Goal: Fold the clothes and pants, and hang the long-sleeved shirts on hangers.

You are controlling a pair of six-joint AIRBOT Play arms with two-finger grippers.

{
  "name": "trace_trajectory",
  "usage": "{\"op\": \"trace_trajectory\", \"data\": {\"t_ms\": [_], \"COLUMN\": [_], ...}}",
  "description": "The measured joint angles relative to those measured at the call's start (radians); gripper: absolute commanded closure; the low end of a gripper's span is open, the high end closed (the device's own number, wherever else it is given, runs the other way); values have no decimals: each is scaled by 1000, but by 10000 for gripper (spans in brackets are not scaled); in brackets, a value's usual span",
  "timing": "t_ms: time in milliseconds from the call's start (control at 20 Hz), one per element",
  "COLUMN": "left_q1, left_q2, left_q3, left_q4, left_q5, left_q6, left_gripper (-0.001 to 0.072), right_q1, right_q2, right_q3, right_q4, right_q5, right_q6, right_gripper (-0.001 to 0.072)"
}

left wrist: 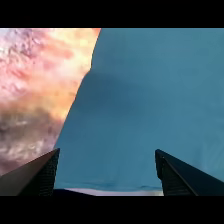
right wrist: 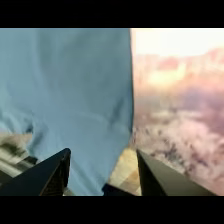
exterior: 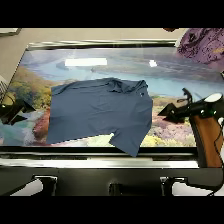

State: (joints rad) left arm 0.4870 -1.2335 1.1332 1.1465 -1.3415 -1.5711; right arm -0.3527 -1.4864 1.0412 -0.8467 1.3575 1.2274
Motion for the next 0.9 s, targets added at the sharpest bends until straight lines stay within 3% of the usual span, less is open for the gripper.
{"op": "trace_trajectory", "data": {"t_ms": [350, 800, 850, 900], "left_q1": [1, 5, 7, 11], "left_q2": [27, 30, 30, 30], "left_q3": [-50, -55, -55, -55], "left_q4": [-3, -3, -3, -2], "left_q5": [-3, -6, -6, -11], "left_q6": [0, -32, -39, -45], "left_gripper": [42, 42, 42, 42], "right_q1": [-10, 18, 37, 61], "right_q2": [8, -57, -65, -72], "right_q3": [-210, -247, -248, -248], "right_q4": [83, 239, 247, 249], "right_q5": [-103, -174, -182, -189], "right_q6": [-95, -155, -158, -159], "right_gripper": [226, 235, 248, 373]}}
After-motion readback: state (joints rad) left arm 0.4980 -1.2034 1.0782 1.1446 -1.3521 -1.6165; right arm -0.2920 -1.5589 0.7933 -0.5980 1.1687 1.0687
